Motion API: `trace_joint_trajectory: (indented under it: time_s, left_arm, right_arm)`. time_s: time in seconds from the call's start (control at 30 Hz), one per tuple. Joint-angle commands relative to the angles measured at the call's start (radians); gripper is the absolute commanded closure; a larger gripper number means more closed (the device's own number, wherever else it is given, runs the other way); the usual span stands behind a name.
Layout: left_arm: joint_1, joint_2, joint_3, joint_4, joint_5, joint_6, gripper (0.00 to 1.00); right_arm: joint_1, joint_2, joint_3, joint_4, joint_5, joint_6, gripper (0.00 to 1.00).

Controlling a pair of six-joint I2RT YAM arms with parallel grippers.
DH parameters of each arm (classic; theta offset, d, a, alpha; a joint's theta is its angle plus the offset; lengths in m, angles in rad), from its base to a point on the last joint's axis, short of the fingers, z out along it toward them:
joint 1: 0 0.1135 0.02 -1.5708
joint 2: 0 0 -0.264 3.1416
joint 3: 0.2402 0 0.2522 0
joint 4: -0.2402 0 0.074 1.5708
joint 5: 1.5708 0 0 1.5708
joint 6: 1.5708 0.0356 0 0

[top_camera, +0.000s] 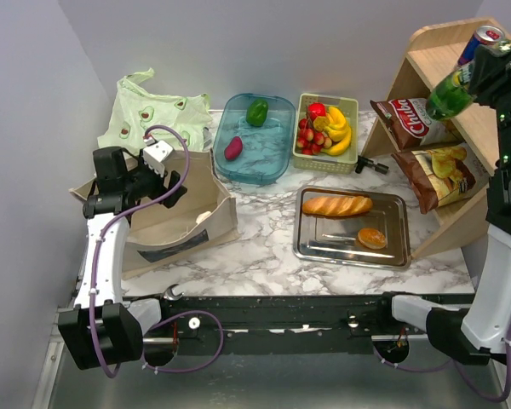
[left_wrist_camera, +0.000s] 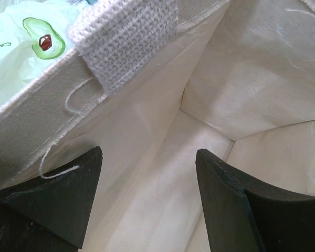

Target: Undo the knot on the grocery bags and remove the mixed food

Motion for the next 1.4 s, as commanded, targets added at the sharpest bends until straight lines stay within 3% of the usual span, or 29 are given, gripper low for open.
trace_joint_trajectory:
  time_s: [0.0, 0.33, 0.53, 0.73, 0.9, 1.2, 1.23, 1.37]
  left_arm:
    - [-0.006, 0.02, 0.019, 0.031, -0.02, -0.01, 0.28]
    - [-0.007, 0.027, 0.024, 0.039, -0.024, -0.007, 0.29]
    - [-0.006, 0.051, 0.054, 0.04, -0.019, -0.033, 0.3]
    - [-0.006, 0.072, 0.074, 0.043, -0.018, -0.044, 0.3]
    - [-0.008, 0.093, 0.087, 0.055, -0.016, -0.075, 0.31]
    - [-0.007, 0.115, 0.085, 0.059, -0.023, -0.1, 0.32]
    - [-0.007, 0.114, 0.084, 0.061, -0.021, -0.101, 0.32]
    - [-0.007, 0.114, 0.088, 0.059, -0.03, -0.101, 0.31]
  right_arm:
    - [-0.045, -0.036, 0.065, 0.136, 0.132, 0.048, 0.99]
    - [-0.121, 0.002, 0.086, 0.191, 0.298, -0.039, 0.99]
    - [-0.263, 0.07, 0.118, 0.199, 0.338, 0.009, 0.99]
    - [-0.269, 0.123, 0.135, 0.22, 0.391, -0.106, 0.99]
    - [-0.269, 0.124, 0.044, 0.295, 0.466, -0.201, 0.99]
    - [-0.283, 0.175, 0.05, 0.316, 0.522, -0.222, 0.99]
    - [-0.283, 0.179, 0.052, 0.322, 0.523, -0.22, 0.97]
    - [-0.283, 0.185, 0.049, 0.325, 0.509, -0.203, 0.66]
